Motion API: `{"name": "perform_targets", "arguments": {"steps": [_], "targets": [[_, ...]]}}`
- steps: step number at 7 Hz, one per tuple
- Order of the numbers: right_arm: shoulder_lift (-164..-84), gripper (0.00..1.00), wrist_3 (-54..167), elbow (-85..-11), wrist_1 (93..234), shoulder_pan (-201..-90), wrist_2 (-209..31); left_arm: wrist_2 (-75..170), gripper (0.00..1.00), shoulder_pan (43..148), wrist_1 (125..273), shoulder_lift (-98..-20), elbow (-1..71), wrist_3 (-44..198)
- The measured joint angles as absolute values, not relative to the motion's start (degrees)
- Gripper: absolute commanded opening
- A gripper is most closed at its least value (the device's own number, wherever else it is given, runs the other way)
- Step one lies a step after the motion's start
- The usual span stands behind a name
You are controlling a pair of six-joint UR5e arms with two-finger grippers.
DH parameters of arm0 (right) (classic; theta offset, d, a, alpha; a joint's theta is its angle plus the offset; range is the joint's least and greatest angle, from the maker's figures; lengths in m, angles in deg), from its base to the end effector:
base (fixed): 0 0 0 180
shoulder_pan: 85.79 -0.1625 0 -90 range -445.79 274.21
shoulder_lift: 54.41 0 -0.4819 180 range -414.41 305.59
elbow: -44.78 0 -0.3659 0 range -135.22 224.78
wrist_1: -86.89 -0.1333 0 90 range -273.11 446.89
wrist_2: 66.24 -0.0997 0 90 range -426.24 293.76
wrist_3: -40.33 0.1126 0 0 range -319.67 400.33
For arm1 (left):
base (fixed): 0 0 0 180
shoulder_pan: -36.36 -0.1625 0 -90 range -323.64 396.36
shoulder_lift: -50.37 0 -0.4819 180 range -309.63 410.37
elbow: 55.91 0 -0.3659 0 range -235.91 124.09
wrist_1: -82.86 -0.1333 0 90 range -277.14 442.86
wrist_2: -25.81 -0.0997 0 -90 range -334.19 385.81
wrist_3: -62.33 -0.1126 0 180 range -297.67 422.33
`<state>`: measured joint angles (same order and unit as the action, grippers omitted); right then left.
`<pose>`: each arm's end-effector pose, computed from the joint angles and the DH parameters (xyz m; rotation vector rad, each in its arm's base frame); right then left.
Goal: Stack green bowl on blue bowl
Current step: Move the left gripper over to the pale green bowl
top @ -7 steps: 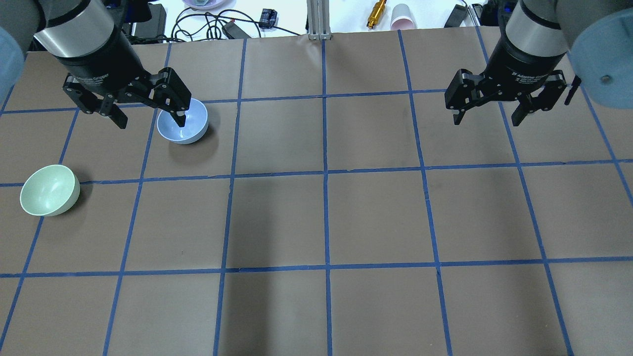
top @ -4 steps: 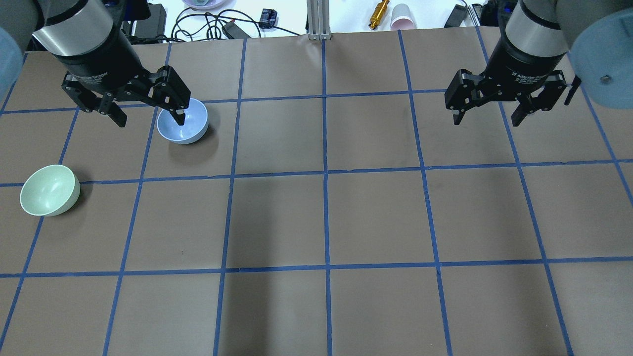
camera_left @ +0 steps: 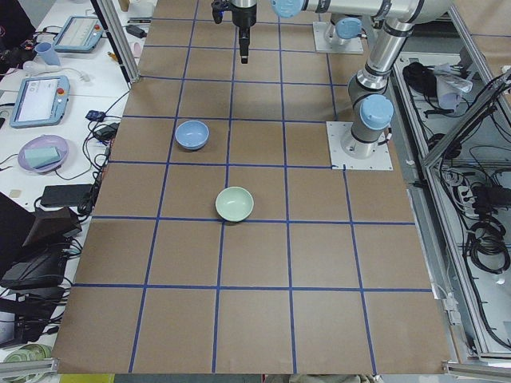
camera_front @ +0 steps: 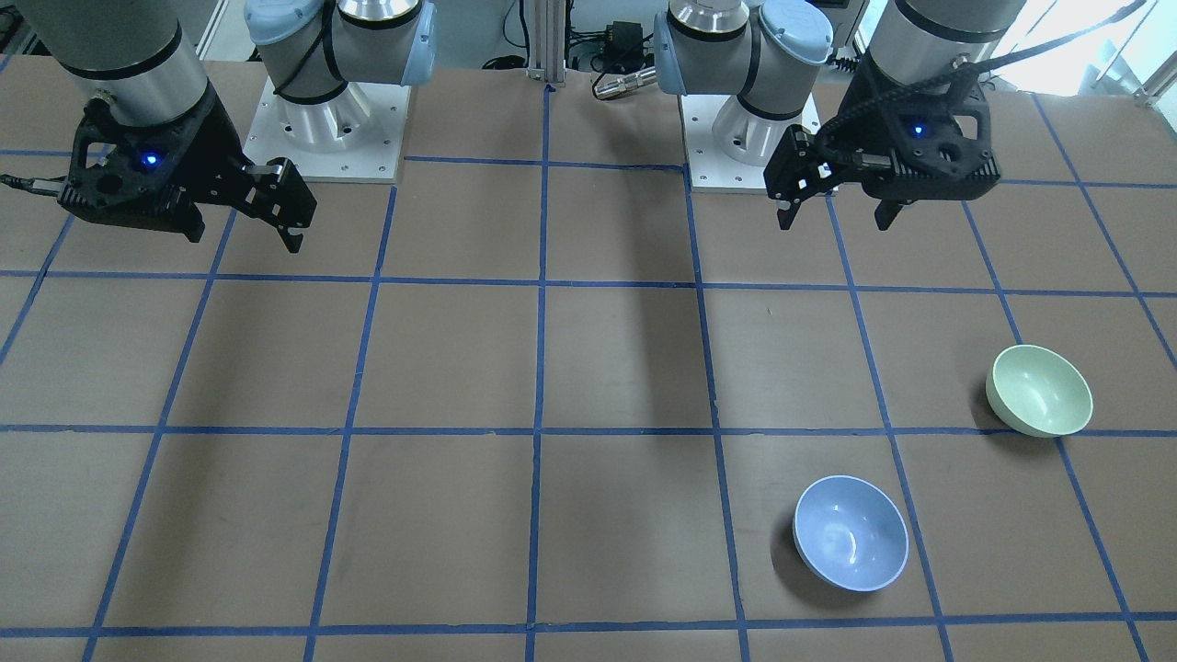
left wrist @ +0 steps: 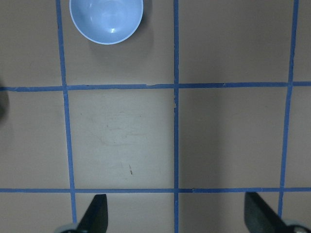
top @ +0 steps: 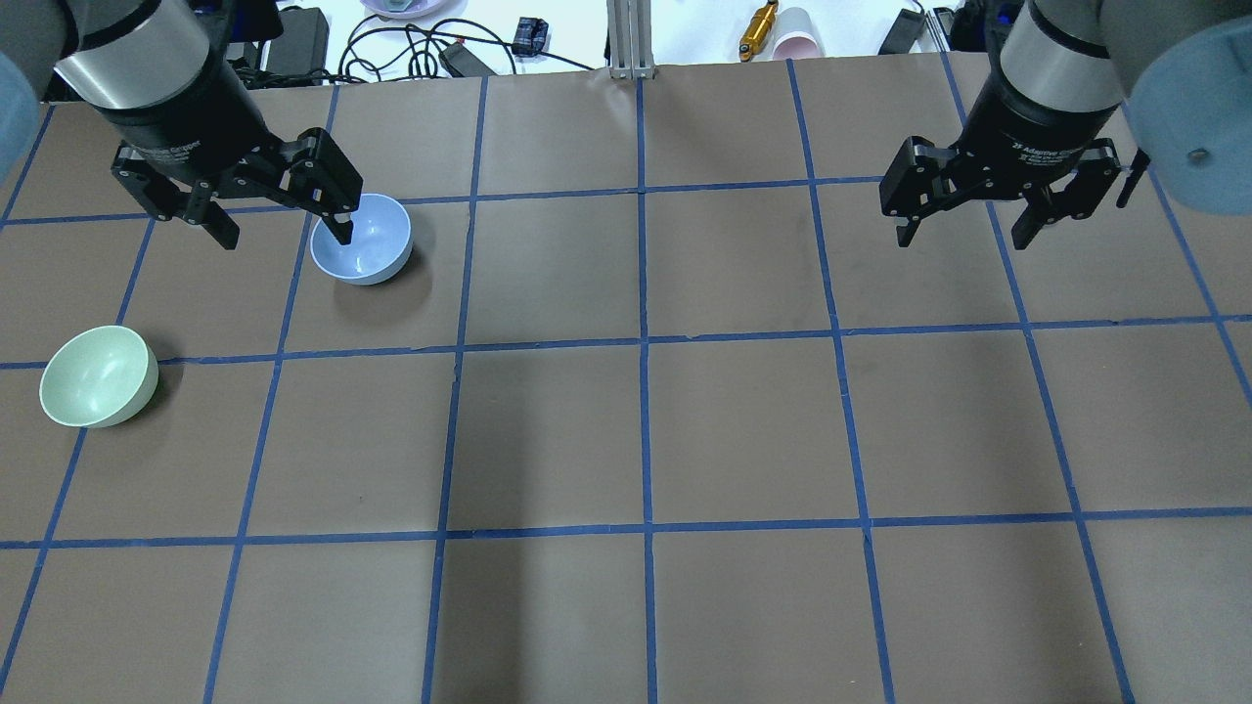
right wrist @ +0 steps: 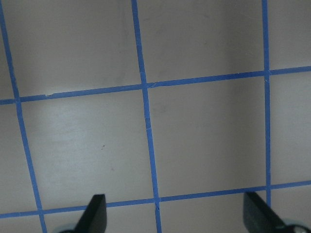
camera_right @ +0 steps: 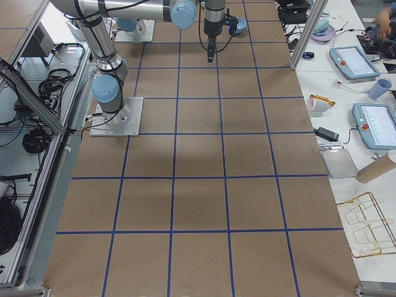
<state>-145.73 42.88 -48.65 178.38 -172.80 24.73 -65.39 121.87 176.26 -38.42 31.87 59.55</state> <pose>0.1076 -0.4593 0.5171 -0.1509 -3.1210 -0.0170 -0.0949 -0.4637 0.5537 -0.0466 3.1203 0.0013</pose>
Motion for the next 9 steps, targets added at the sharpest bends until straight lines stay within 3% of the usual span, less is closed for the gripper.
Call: {"name": "perform_targets", "arguments": {"steps": [5, 9], "targets": [[-145.7, 1.00, 42.9, -48.6, 178.4, -172.8, 24.7, -65.3, 1.00, 99.0, 173.7, -45.6, 32.6, 42.1], [-145.7, 1.00, 42.9, -48.6, 178.4, -172.8, 24.7, -65.2, 1.00, 87.5, 164.9, -53.8, 33.1, 26.0]]}}
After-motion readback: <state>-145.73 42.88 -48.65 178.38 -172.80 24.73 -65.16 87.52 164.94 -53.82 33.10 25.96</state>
